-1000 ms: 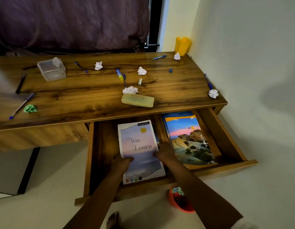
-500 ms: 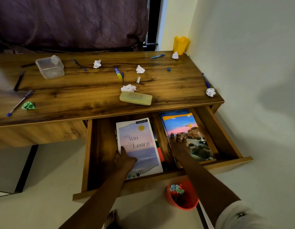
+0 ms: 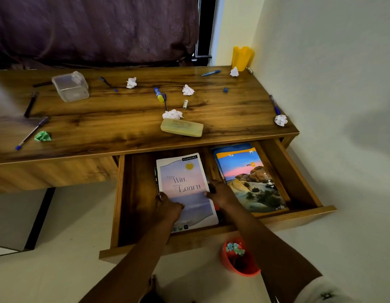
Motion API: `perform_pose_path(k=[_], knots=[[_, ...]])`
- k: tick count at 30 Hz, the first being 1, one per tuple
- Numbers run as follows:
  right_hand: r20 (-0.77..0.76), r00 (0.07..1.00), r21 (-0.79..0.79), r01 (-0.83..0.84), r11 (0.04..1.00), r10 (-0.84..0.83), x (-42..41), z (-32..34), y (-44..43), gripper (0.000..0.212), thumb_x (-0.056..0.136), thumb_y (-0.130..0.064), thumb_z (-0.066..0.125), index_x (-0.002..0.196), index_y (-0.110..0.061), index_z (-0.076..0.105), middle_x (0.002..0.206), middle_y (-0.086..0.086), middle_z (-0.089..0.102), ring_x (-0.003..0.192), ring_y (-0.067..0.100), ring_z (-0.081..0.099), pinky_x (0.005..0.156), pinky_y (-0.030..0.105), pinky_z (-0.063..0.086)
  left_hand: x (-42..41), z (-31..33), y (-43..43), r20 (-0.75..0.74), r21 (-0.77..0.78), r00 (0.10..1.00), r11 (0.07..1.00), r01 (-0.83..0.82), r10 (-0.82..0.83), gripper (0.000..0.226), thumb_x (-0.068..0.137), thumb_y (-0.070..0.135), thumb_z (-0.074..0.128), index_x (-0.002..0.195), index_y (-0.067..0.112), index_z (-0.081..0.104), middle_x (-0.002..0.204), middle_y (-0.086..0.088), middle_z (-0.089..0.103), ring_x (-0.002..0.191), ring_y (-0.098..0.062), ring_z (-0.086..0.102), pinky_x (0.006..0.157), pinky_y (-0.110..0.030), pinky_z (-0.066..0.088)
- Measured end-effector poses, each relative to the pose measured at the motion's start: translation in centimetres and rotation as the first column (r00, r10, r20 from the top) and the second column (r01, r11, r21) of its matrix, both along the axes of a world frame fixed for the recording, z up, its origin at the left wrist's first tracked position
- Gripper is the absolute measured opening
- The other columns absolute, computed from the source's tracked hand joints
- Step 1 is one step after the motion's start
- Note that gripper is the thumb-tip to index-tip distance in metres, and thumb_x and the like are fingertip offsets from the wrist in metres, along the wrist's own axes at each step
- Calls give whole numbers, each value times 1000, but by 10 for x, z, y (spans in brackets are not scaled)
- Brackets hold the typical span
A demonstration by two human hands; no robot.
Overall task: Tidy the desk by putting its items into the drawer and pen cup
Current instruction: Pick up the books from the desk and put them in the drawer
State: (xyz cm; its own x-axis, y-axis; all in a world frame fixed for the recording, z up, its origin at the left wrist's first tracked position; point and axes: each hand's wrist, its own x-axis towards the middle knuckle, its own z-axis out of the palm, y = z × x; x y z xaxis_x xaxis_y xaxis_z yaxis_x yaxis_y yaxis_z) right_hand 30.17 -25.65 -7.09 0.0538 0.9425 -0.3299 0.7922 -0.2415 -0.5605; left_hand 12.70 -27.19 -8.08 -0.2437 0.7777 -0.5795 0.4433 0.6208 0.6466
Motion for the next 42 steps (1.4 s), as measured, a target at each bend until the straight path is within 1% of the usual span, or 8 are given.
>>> perform_pose_path(k=[8,15,19,22,25,31,37,42], knots=[[60,997,-89,45,995,-40,-6,-7,-5,68,79,-28,74,137,-12,43,134,12,55,120,32,53,96,36,45,-10,1,-3,-101,-8,982,987,161,-161,78,86,10,62,149,10,15,149,-17,29,126,-36,43,99,-40,44],[186,982,-107,-14,994,34,-6,1,-5,52,85,-32,66,130,-12,49,130,12,57,117,31,55,96,38,46,-21,13,-29,-399,-185,696,796,577,-597,82,90,38,56,150,9,9,156,-15,13,141,-34,21,114,-43,23],[374,924,34,-95,995,75,-16,23,-37,47,94,-32,52,137,-18,40,134,10,52,119,29,53,96,38,47,-23,30,-51,-620,45,642,796,604,-452,72,94,57,34,149,15,18,157,-11,16,145,-29,13,117,-42,13],[288,953,300,-181,937,92,-16,36,-93,51,95,-43,43,142,-25,36,138,4,50,126,24,49,107,42,39,-34,37,-89,-669,265,622,651,711,-407,74,90,63,22,150,20,19,158,-4,16,146,-22,11,117,-37,-2],[367,928,469,-241,850,62,9,21,-142,58,96,-55,26,144,-23,35,147,3,42,137,22,37,116,45,17,-51,25,-133,-743,339,565,528,779,-358,71,91,63,27,143,16,39,150,-6,36,141,-23,27,116,-46,11],[565,818,402,-388,829,109,49,-11,-152,63,94,-52,31,148,-21,21,156,0,17,141,23,26,118,43,1,-49,10,-140,-785,375,572,552,745,-238,64,89,54,40,141,16,43,150,-8,37,142,-24,27,116,-51,15],[567,823,434,-344,833,45,41,-11,-122,72,92,-54,33,151,-20,8,157,4,12,144,24,17,115,47,9,-47,10,-113,-821,387,548,547,742,-163,60,94,48,33,146,17,33,153,-7,31,142,-24,25,114,-46,13],[549,832,381,-334,862,80,36,-2,-74,66,96,-54,19,151,-18,10,160,2,-5,148,19,-5,116,45,-3,-50,11,-64,-815,358,546,569,740,-196,62,94,47,31,149,18,25,155,-6,23,143,-25,22,112,-47,14]])
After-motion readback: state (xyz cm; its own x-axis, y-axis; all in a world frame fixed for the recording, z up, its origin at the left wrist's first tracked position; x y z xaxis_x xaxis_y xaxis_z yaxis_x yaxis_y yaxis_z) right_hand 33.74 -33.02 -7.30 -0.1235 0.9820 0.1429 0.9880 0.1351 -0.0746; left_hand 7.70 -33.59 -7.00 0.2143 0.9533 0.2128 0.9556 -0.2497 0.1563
